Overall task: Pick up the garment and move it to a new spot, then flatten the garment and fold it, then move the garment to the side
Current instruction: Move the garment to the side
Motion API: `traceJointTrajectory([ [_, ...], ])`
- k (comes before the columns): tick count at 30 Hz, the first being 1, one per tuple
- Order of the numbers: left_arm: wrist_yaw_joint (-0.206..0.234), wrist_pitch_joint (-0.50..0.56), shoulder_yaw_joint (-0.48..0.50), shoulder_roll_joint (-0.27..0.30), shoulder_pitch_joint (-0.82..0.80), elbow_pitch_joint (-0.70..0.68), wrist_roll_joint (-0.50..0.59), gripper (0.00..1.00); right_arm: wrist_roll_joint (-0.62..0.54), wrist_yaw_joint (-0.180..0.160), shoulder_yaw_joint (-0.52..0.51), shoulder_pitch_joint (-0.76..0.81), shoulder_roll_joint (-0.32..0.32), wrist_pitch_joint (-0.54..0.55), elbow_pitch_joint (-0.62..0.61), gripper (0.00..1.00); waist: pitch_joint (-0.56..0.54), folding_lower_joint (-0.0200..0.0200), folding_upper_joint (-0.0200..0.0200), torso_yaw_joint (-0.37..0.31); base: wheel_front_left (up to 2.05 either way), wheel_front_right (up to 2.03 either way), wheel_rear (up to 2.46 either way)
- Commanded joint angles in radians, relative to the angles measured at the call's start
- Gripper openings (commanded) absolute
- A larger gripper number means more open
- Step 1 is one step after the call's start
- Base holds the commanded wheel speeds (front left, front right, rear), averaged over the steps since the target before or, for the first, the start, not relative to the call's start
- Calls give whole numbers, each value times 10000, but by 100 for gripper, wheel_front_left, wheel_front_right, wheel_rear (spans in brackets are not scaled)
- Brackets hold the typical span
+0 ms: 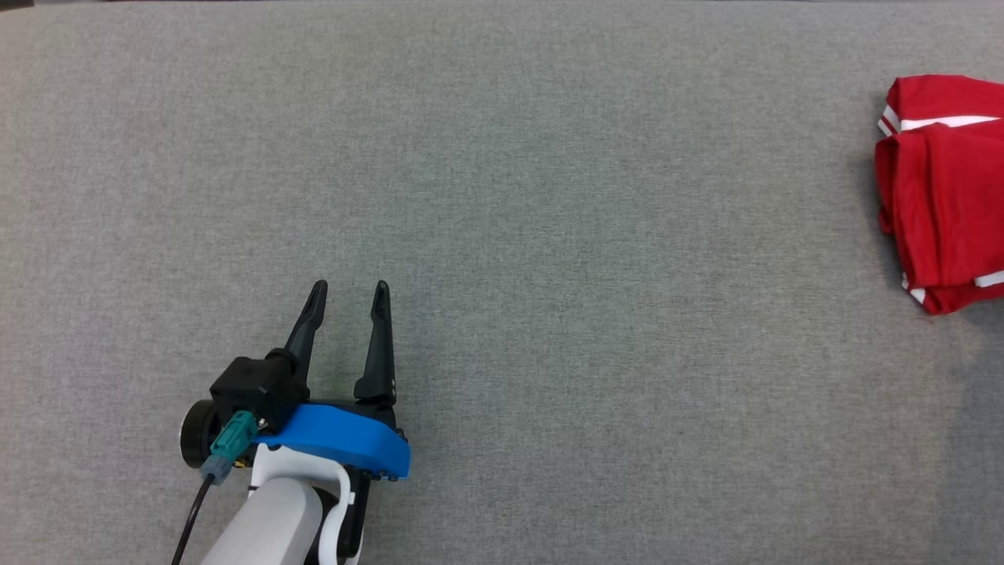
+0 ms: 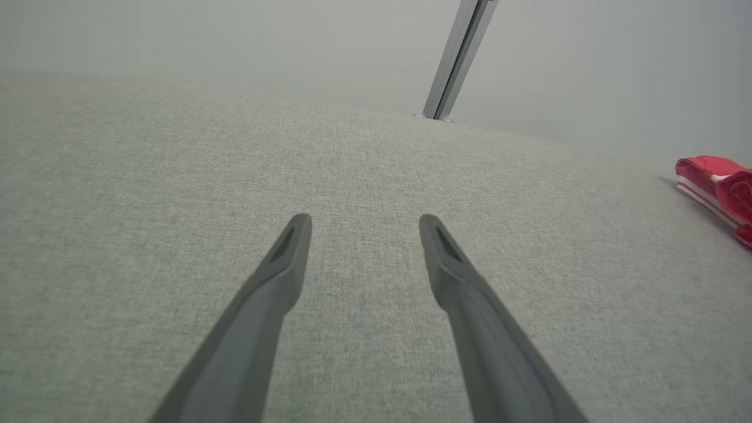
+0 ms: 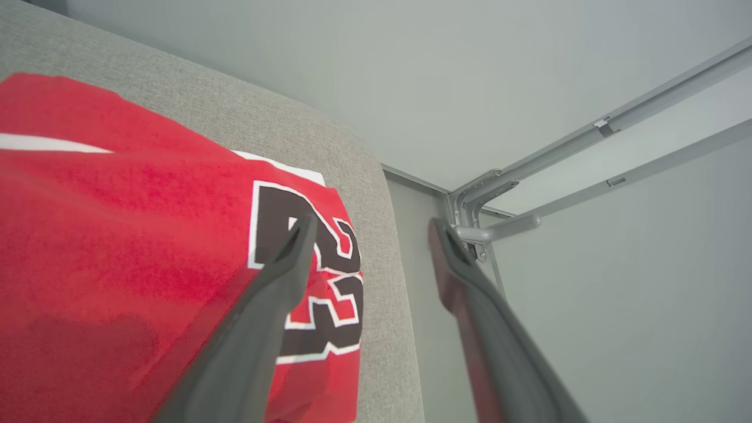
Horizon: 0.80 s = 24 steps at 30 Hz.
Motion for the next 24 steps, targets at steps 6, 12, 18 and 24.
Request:
traceJointTrajectory([
  [6, 74, 25, -32, 123, -175, -28, 4, 100, 26, -2, 445, -277, 551, -379, -320, 100, -243, -1, -1, -225, 0, 0, 0],
  [12, 76, -41, 87, 177, -304, 45, -65, 100, 615, -2, 1092, -429, 838, -1108, -331, 100, -716, -1, -1, -326, 0, 0, 0],
  [18, 180, -283, 497, 138, -475, 431, -203, 100, 1439, -2, 1338, -233, 1686, -2011, -248, 100, -1551, -1, -1, -396, 0, 0, 0],
  [24, -4, -466, 697, 23, -430, 1017, -284, 100, 2238, -2, 1494, 653, 2563, -2752, -533, 100, -2437, -1, -1, -402, 0, 0, 0],
])
